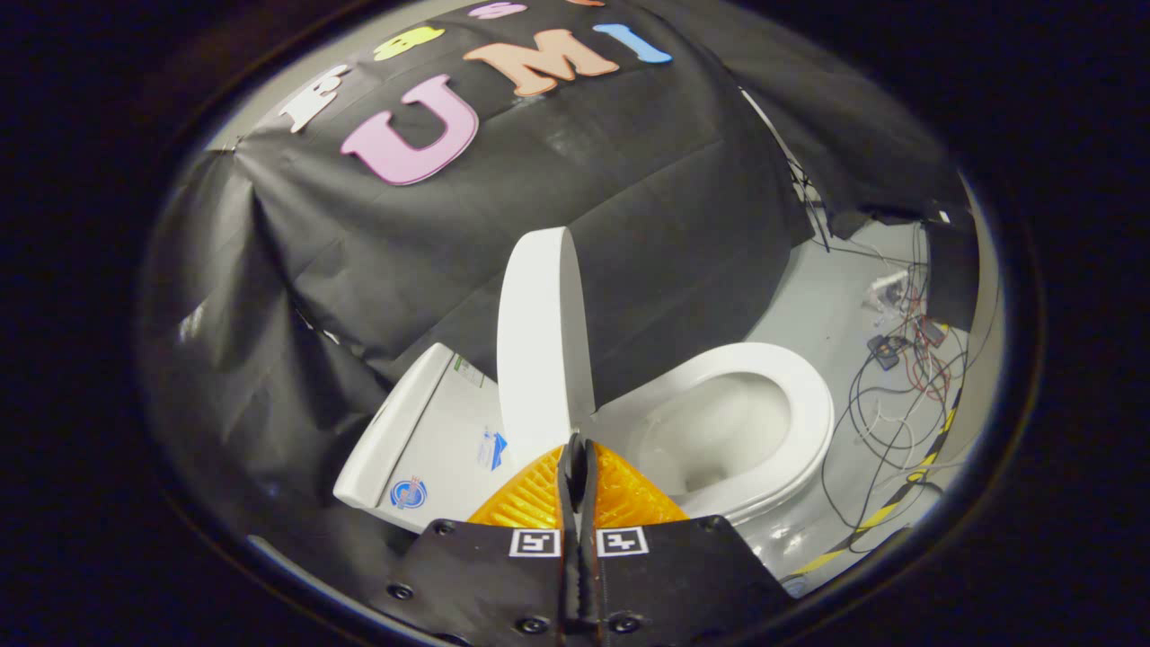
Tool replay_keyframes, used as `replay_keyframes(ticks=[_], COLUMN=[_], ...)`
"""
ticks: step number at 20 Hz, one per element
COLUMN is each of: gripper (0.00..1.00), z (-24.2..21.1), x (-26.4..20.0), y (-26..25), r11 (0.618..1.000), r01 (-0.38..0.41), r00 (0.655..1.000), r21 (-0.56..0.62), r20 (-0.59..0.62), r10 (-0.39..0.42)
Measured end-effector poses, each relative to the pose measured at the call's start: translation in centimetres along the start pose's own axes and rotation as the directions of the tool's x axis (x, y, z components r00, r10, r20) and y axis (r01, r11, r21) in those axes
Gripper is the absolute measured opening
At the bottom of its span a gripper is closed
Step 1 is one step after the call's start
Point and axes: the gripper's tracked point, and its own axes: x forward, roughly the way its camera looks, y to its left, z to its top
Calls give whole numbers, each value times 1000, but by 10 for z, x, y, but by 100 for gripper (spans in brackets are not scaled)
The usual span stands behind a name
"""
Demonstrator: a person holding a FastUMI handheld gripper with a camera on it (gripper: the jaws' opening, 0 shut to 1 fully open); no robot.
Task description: Open the toilet lid.
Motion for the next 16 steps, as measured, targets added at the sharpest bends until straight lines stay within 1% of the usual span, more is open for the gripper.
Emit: replay_keyframes(ticks=[4, 11, 16], gripper=[1, 1, 1], z=[-2, -14, -24], x=[1, 7, 13], y=[31, 84, 114], r11=[997, 984, 955], r01=[-12, -52, -47], r00=[1000, 999, 999], r21=[-76, -170, -294], r20=[6, 5, -10], r10=[13, 54, 46])
